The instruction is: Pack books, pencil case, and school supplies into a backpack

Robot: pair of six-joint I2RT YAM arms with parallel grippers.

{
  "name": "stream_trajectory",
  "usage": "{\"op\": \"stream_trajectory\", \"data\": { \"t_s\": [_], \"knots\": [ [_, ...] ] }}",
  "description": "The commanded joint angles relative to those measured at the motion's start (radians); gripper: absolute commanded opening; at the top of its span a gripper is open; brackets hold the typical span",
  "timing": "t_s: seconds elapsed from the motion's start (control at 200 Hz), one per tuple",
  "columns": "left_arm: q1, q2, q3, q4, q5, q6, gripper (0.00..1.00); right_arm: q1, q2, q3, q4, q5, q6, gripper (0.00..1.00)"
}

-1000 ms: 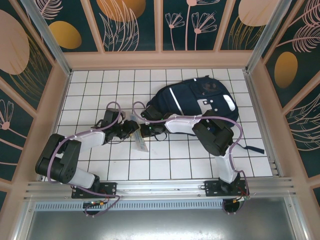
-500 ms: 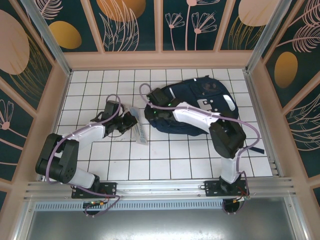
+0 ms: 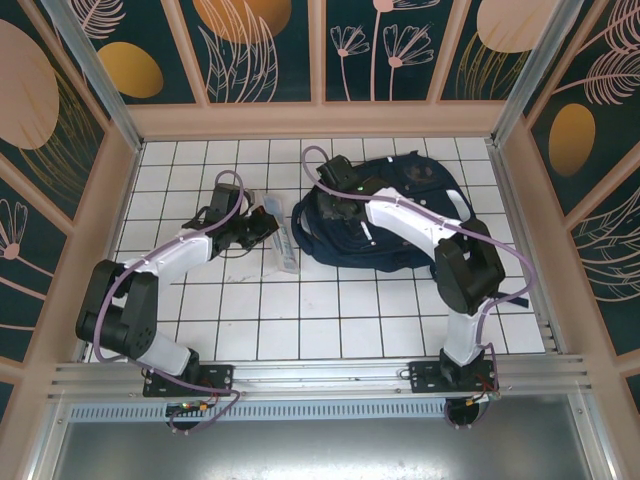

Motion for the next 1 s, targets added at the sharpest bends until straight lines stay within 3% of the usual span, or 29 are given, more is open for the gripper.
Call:
{"op": "stream_trajectory", "data": {
  "t_s": [0.0,0.09,0.285,0.435,0.665,0.996],
  "knots": [
    [-0.002,0.010,0.044,-0.010,0.031,0.030,0.01,-0.003,0.026,-0.032,-0.040,0.061,-0.030,0.40],
    [-0.002,0.011,0.050,-0.002,0.038,0.028,0.01,-0.010,0.042,-0.040,-0.041,0.052,-0.033,0.36],
    [-0.002,0.026,0.082,0.019,0.075,0.019,0.01,-0.015,0.044,-0.016,-0.039,0.056,-0.038,0.00],
    [-0.004,0.047,0.089,0.093,0.119,-0.043,0.01,-0.046,-0.035,0.019,-0.019,0.056,-0.037,0.00],
    [-0.018,0.115,0.155,0.236,0.172,-0.143,0.01,-0.136,-0.138,0.099,-0.017,-0.077,-0.036,0.00],
    [-0.137,0.318,0.324,0.344,0.153,-0.237,0.00,-0.261,-0.225,0.111,0.043,-0.288,0.016,0.00]
  ]
}}
